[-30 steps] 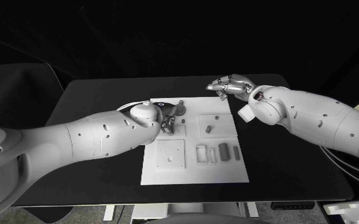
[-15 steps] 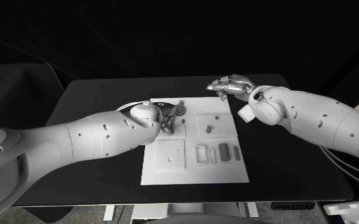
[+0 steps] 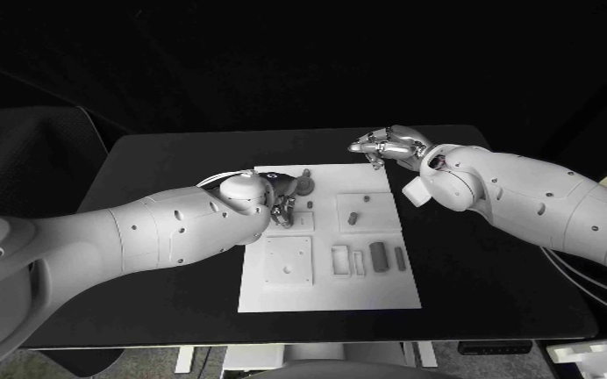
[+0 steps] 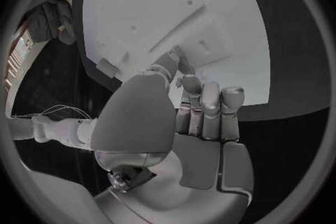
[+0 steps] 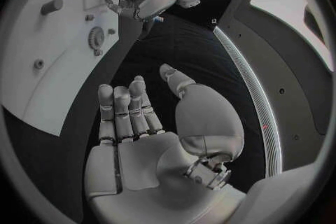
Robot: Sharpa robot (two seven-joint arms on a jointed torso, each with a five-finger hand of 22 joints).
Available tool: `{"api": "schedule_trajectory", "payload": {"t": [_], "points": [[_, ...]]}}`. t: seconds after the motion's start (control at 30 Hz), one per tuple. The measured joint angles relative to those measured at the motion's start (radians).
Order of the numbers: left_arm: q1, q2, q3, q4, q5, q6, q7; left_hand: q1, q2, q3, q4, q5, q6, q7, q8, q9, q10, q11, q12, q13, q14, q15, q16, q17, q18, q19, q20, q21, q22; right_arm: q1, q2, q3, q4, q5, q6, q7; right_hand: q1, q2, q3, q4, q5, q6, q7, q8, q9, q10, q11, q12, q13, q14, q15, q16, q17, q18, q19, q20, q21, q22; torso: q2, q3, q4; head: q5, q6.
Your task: Assemble the parts on the task board
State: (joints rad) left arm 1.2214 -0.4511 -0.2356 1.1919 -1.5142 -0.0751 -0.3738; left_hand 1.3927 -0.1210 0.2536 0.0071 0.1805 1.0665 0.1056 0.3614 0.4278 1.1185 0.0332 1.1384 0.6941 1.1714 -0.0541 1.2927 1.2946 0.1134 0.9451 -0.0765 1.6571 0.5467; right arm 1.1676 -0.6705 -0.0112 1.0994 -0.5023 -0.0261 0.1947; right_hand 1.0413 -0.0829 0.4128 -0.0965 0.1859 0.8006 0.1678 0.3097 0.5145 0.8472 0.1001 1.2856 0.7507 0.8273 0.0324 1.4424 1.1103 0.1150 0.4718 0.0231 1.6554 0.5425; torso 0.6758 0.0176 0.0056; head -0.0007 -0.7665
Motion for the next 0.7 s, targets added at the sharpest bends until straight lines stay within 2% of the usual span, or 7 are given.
{"api": "schedule_trajectory", "payload": {"t": [0.7], "points": [[0.000, -0.004, 0.000, 0.001, 0.000, 0.001, -0.007, 0.003, 0.001, 0.000, 0.000, 0.000, 0.000, 0.000, 0.001, 0.000, 0.000, 0.000, 0.000, 0.000, 0.000, 0.000, 0.000, -0.001, 0.002, -0.001, 0.002, 0.000, 0.000, 0.000, 0.000, 0.000, 0.000, 0.000, 0.001, -0.001, 0.000, 0.000, 0.000, 0.000, 0.000, 0.000, 0.000, 0.000, 0.001, 0.000, 0.000, 0.000, 0.000, 0.000, 0.000, 0.000, 0.000, 0.000, 0.000, 0.000, 0.000, 0.000, 0.000, -0.0004, -0.0002, -0.002, 0.002]]}}
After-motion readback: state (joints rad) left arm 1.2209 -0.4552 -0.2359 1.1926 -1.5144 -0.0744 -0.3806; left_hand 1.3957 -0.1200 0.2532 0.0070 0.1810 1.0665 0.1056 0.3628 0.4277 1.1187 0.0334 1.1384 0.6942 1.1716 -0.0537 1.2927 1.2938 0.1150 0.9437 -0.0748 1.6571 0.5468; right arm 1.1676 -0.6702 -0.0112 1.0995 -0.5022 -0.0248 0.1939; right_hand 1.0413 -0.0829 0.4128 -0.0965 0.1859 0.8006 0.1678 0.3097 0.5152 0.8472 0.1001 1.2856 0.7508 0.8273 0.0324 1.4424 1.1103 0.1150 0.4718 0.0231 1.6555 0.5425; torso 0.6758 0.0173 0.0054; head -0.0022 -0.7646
